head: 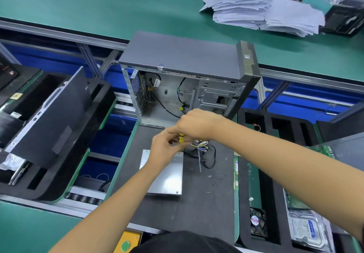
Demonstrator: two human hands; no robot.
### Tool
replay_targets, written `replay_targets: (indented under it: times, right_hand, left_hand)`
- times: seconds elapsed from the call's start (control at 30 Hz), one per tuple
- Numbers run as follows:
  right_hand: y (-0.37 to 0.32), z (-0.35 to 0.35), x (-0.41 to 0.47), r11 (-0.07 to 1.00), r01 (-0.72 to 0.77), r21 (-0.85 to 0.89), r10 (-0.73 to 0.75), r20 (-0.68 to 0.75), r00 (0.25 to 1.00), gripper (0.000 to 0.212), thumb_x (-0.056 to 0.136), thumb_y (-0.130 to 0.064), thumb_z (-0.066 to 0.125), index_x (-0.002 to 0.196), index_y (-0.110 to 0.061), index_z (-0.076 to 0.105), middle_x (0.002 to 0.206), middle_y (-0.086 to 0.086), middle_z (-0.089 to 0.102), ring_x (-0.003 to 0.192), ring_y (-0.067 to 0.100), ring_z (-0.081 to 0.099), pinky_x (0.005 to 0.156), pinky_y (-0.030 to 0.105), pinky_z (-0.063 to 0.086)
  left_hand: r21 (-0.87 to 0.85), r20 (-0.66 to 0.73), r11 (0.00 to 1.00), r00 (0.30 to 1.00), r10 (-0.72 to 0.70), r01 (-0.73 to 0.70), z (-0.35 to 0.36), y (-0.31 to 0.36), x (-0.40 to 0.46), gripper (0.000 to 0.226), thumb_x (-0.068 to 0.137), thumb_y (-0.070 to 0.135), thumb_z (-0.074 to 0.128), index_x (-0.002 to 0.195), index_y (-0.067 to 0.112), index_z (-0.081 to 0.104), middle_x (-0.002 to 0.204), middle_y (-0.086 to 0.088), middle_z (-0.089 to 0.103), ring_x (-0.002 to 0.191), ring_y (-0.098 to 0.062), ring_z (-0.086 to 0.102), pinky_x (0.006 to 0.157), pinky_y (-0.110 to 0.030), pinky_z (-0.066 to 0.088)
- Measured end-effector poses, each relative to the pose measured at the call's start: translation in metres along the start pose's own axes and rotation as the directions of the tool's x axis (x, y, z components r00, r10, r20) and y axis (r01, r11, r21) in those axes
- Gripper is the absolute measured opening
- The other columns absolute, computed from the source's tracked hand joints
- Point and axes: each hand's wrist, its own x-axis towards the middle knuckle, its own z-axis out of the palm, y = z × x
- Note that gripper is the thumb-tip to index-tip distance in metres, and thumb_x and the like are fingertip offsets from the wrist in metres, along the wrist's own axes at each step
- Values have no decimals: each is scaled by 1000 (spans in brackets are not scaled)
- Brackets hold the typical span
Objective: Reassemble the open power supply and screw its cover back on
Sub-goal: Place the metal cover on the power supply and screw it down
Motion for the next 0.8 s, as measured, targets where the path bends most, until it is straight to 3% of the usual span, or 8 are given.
replay_targets:
  times: [0.1, 0.2, 0.33, 0.4, 0.57, 0.67, 0.73, 0.8]
  right_hand:
    - [0, 0, 3, 990, -135, 34, 135, 18, 991, 23, 87, -32, 53, 107, -27, 62, 58, -4, 40, 53, 23, 40, 45, 28, 17]
    - [-3, 2, 2, 981, -194, 2, 193, 59, 979, 28, 93, -40, 45, 87, -22, 66, 58, -1, 43, 47, 19, 35, 46, 27, 19]
    - [-9, 9, 0, 966, -257, -11, 258, 51, 965, 36, 97, -40, 40, 76, -18, 57, 56, 0, 37, 46, 17, 33, 47, 27, 21]
    - [-9, 8, 0, 953, -302, 17, 300, 73, 951, 34, 97, -40, 40, 75, -19, 55, 60, 0, 43, 48, 17, 34, 48, 28, 24]
    - [-4, 4, -6, 963, -258, 73, 253, 73, 965, 37, 95, -55, 43, 98, -18, 44, 72, 2, 55, 53, 24, 45, 50, 31, 32]
    - [5, -6, -8, 990, -68, 126, 61, 63, 996, 31, 94, -39, 54, 115, -20, 42, 84, -2, 50, 67, 26, 50, 54, 35, 35]
    - [8, -11, -6, 996, 39, 75, -44, 71, 997, 29, 95, -27, 55, 123, -24, 47, 90, -2, 50, 71, 26, 52, 56, 36, 35]
    - [6, -12, -3, 996, 94, 2, -94, 72, 993, 30, 96, -24, 52, 126, -27, 51, 93, -1, 59, 74, 27, 60, 56, 36, 37]
  left_hand:
    - [-27, 114, 1000, 993, -12, 15, -11, 4, 3, 35, 75, 28, 92, 96, 35, 64, 77, 9, 69, 72, -6, 63, 71, -21, 52]
    - [-24, 333, 999, 942, -31, 41, -21, 3, 8, 30, 88, 14, 81, 109, 26, 64, 90, 11, 74, 90, -7, 72, 83, -31, 57]
    - [134, 399, 991, 916, -50, -4, -26, 4, 15, 31, 83, 34, 84, 109, 38, 68, 119, 14, 63, 123, -15, 46, 108, -35, 35]
    - [156, 270, 988, 962, -38, -4, -22, 6, 15, 37, 66, 45, 91, 97, 30, 75, 109, 14, 65, 115, -13, 46, 103, -31, 36]
    - [127, 139, 990, 989, 42, -60, -18, 6, 17, 28, 72, 21, 93, 77, 12, 66, 73, 11, 62, 72, -3, 54, 65, -19, 39]
    - [134, 237, 990, 971, 14, -47, -30, 4, 21, 22, 77, 21, 89, 86, 8, 73, 80, -1, 71, 75, -13, 59, 72, -33, 46]
    - [113, 345, 992, 939, 6, -48, -33, 6, 19, 14, 81, 17, 85, 92, 21, 77, 77, 5, 69, 72, -9, 57, 72, -31, 45]
    - [119, 395, 990, 918, 23, -76, -35, 7, 20, 31, 84, 11, 80, 101, 37, 74, 78, 3, 67, 72, -12, 57, 75, -31, 47]
